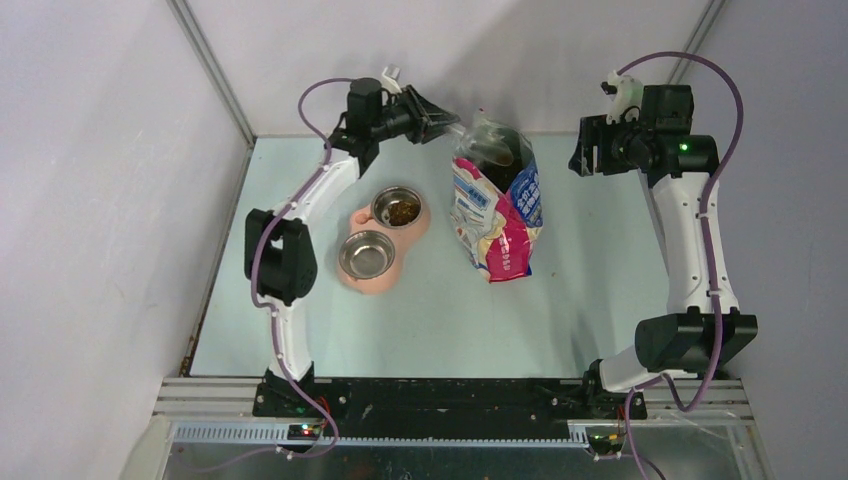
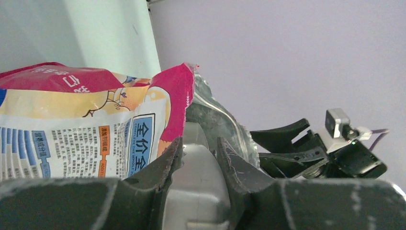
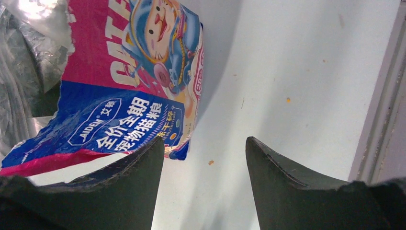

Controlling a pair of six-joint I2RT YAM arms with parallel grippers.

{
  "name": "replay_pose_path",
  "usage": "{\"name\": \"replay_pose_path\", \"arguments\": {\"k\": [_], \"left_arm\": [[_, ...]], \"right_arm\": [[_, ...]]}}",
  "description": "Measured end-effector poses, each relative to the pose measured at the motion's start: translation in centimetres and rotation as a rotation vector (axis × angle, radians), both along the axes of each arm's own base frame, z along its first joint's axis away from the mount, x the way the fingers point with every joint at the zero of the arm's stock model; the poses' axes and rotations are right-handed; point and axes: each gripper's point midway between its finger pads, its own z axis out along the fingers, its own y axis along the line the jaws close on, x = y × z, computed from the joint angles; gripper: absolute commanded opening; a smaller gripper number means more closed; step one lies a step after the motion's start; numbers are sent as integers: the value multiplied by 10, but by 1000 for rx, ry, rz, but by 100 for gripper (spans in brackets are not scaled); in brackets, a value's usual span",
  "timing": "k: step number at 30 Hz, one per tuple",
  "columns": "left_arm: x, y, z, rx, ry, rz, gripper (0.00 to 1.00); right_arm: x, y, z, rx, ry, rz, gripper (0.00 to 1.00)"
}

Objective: Serve the pet food

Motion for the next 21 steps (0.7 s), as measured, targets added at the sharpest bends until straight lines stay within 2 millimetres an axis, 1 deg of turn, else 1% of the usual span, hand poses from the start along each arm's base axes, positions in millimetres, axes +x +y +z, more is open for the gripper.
{"name": "replay_pose_path", "arguments": {"k": [3, 5, 10, 13, 16, 18, 20, 21], "left_arm": [[5, 11, 1, -16, 17, 21, 0], [6, 16, -2, -26, 40, 31, 0], [2, 22, -14, -60, 131, 37, 0], [2, 26, -16, -85, 179, 48, 0], [3, 29, -14, -96, 192, 50, 0], [4, 29, -5, -90, 161, 41, 0], [5, 25, 15, -72, 86, 20, 0], [5, 23, 30, -60, 21, 9, 0]], "right_arm": [[1, -2, 0, -9, 0, -4, 66], [1, -3, -1, -16, -1, -5, 66], [2, -6, -3, -39, -1, -4, 66], [1, -8, -4, -52, 0, -4, 66], [1, -9, -4, -61, -1, -1, 66], [1, -9, -5, -66, 0, 0, 66], [1, -9, -5, -70, 0, 5, 66], [1, -9, -5, -71, 0, 6, 66]]}}
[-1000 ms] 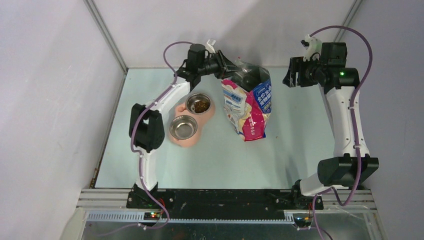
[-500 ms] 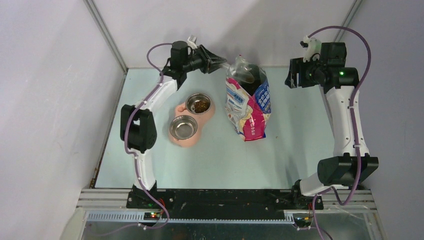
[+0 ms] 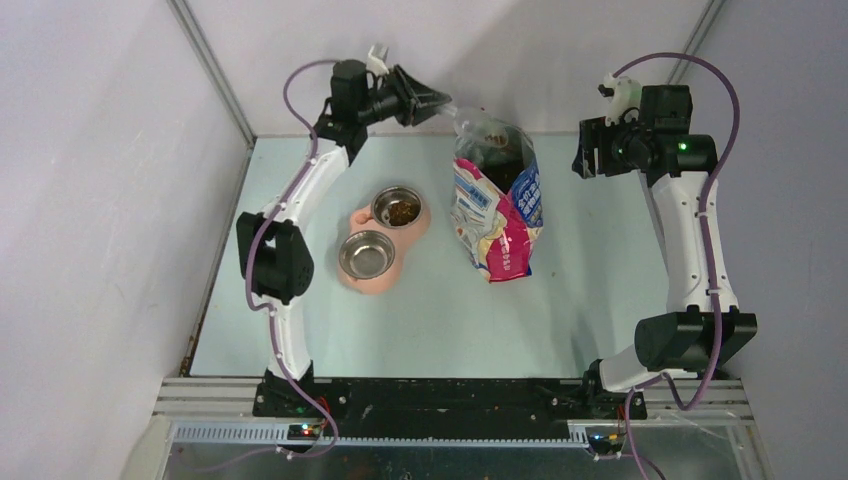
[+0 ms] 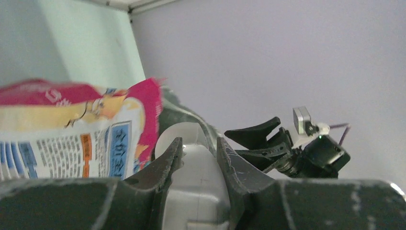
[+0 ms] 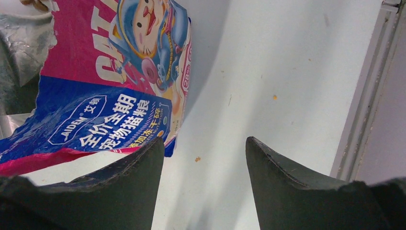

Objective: Serve the pet food

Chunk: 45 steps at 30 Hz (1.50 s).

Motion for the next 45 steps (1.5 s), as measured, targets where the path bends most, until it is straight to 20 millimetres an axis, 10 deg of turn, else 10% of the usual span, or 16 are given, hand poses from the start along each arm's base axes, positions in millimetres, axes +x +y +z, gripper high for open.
{"name": "replay_pose_path", "arguments": {"k": [6, 16, 26, 35, 45], "left_arm": [[-14, -16, 41, 137, -272, -42, 0], [-34, -65, -36, 539, -408, -158, 0], [-39, -100, -61, 838, -721, -170, 0], [-48, -102, -151, 1074, -754, -250, 0], [-65, -104, -159, 911, -697, -367, 0]], "right_arm": [[-1, 1, -1, -6, 3, 8, 66], [-9, 3, -3, -7, 24, 27, 66], [-20, 12, 2, 25, 24, 68, 65], [-25, 20, 1, 68, 45, 103, 65], [-24, 26, -3, 105, 68, 117, 65]]}}
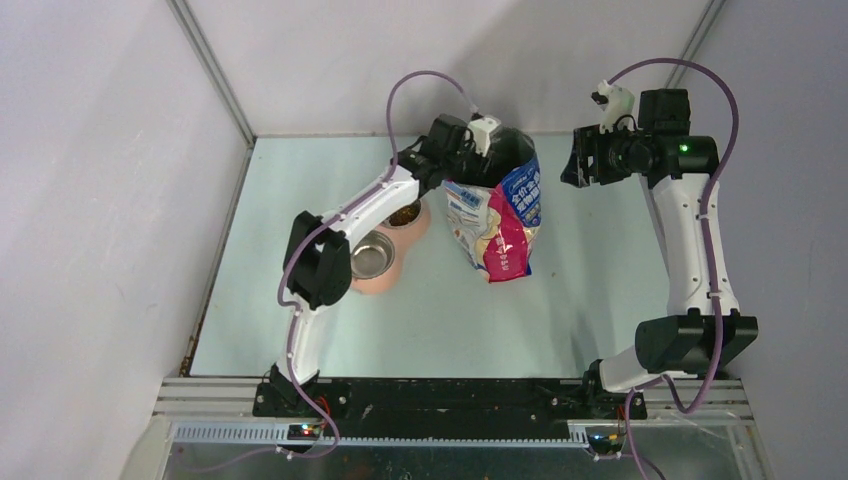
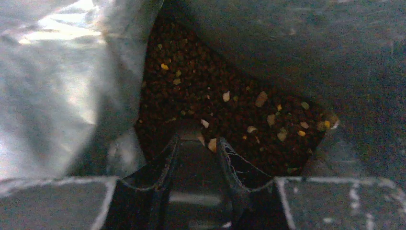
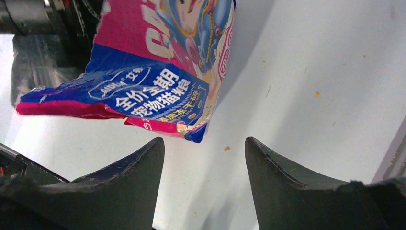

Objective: Serve the pet food

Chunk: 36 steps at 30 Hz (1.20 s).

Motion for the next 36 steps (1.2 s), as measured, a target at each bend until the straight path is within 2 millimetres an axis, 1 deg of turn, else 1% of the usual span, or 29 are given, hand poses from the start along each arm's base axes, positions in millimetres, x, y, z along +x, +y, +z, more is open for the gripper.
{"name": "replay_pose_path", "arguments": {"k": [4, 6, 12, 16, 19, 24, 27, 30, 36], "left_arm": [[2, 6, -7, -100, 160, 24, 0], [1, 6, -4, -145, 219, 35, 0], [-8, -3, 14, -342, 429, 34, 0], [-7, 2, 26, -449, 546, 37, 0], [-2, 6, 42, -527, 603, 32, 0], [9, 18, 66, -630, 656, 37, 0], [13, 27, 75, -678, 689, 52, 0], [17, 35, 82, -728, 728, 69, 0], [30, 58, 87, -814, 812, 148, 0]], "right_arm": [[0, 1, 0, 7, 3, 0, 65], [-1, 1, 0, 8, 4, 0, 65], [-2, 1, -1, 7, 13, -5, 65], [-4, -1, -4, -2, 28, -14, 65], [-5, -3, -5, -7, 35, -19, 64], [-2, -4, -3, -12, 34, -24, 64], [1, -5, -5, -16, 38, -28, 64], [3, -6, -9, -23, 50, -34, 64], [2, -11, -13, -43, 71, -50, 64]]}}
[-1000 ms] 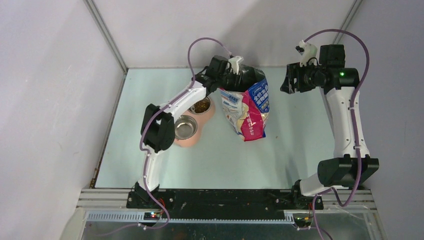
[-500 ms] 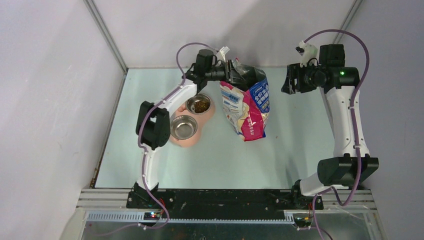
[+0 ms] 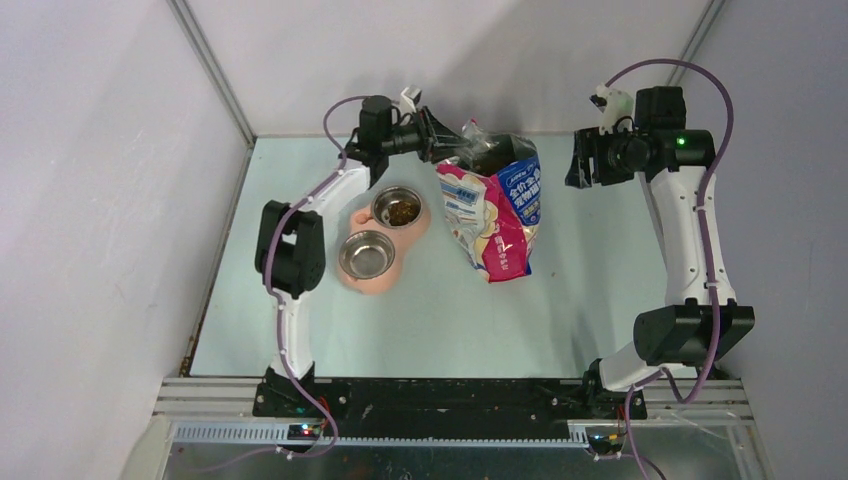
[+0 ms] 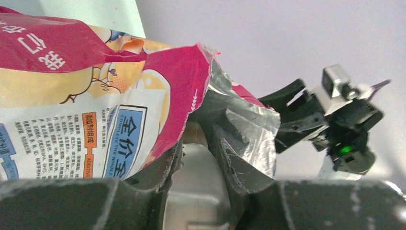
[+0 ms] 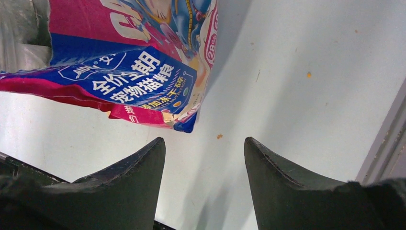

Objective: Serve the pet food

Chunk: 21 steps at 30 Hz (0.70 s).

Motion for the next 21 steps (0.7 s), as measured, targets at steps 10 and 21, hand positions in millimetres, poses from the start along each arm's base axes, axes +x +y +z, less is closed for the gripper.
{"name": "replay_pose_path", "arguments": {"k": [10, 21], "left_arm": [[17, 40, 28, -81, 92, 107, 0], [17, 36, 16, -147, 284, 175, 0]], "right_arm": [[-3, -9, -6, -53, 23, -9, 64], [-1, -12, -9, -103, 19, -6, 64]]}}
